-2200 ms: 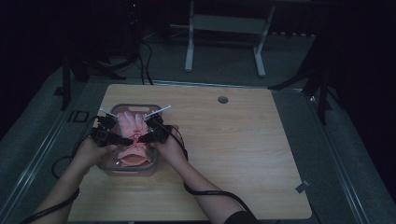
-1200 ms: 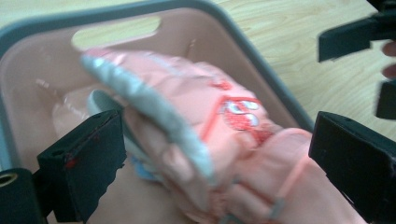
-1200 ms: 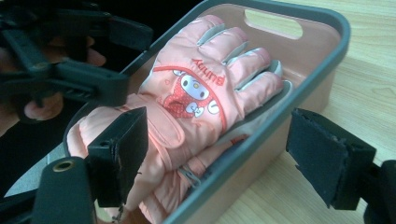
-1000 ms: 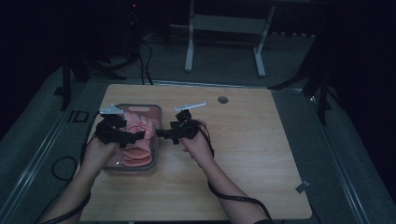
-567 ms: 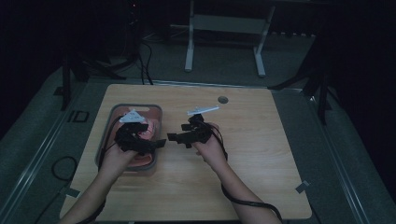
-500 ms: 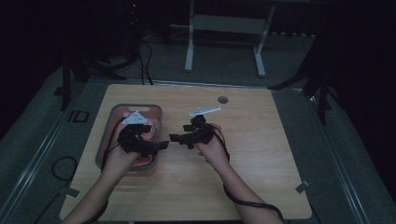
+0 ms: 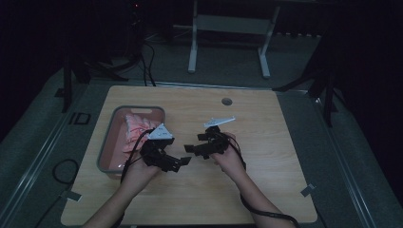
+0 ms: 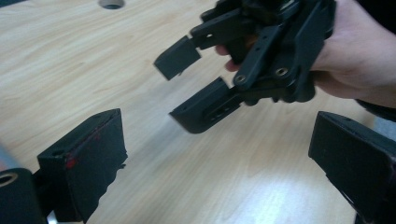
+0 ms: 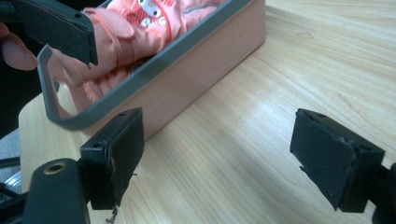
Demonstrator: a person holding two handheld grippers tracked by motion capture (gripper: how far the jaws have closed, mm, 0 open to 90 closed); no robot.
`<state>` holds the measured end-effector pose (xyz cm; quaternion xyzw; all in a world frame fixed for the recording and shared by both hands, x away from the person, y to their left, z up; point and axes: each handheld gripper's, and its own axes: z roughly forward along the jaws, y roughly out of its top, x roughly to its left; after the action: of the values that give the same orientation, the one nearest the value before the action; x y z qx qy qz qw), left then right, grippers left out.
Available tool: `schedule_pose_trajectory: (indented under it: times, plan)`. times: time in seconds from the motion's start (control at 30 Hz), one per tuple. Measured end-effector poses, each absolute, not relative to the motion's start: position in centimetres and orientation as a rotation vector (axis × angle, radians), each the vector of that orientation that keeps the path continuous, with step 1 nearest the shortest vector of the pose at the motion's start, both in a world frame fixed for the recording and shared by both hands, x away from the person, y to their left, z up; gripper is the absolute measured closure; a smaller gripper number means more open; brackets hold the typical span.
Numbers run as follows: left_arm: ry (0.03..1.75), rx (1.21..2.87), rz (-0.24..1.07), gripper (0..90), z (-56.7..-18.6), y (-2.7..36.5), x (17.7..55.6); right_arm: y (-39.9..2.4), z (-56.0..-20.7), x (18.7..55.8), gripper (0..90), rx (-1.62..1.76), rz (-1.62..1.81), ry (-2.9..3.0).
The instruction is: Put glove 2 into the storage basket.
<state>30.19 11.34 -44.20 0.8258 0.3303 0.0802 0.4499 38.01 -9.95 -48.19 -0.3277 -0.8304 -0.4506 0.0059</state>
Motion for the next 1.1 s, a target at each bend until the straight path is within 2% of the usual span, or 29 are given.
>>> schedule_pose_trajectory:
  times: [0.4,1.1]
  plan:
    - [0.743,2.075,0.170,4.1,-45.6,8.7,29.1,-11.9,-50.3,36.8,17.5,-0.964,-1.431,-2.627]
    - [0.632,2.179,0.087,4.8,-50.9,4.2,27.7,-16.1,-53.0,35.4,14.7,-0.950,-1.427,-2.695]
